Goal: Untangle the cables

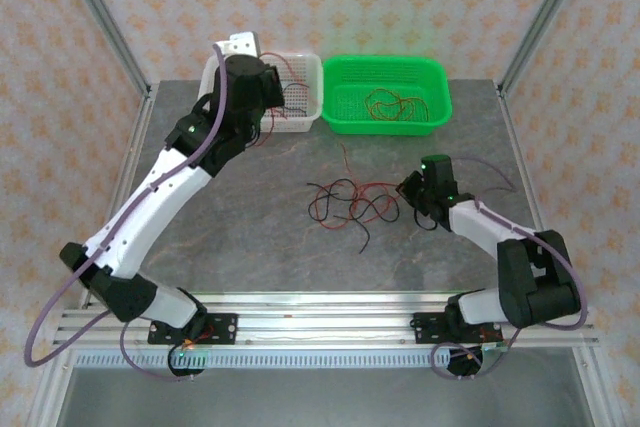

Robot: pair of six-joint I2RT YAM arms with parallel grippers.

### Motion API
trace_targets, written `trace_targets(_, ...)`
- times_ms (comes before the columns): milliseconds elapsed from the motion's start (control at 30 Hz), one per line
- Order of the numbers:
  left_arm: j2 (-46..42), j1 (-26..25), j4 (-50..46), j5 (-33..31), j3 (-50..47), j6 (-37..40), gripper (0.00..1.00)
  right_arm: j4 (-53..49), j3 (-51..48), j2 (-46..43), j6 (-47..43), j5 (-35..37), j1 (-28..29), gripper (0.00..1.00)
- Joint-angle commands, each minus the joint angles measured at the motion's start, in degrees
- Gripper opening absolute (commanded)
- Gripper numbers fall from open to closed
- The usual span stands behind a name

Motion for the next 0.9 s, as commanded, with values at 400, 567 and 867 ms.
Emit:
trace_targets(400,9.41,1.46,1.02,3.24,17.18,6.39,0.0,-5.23,-5.06,-5.33,-4.28,8.85,-0.2,0.02)
trace_targets(567,13.08,1.42,8.22,10.09,18.35,6.0,0.0,-7.71,-3.92,-9.81,-5.27,5.64,-0.23,0.38)
trace_targets(867,23.99,1.6,21.49,16.7,22.61,6.21,0.0,-13.51,-3.17,-22.98,-5.34,0.28,-0.26,0.81)
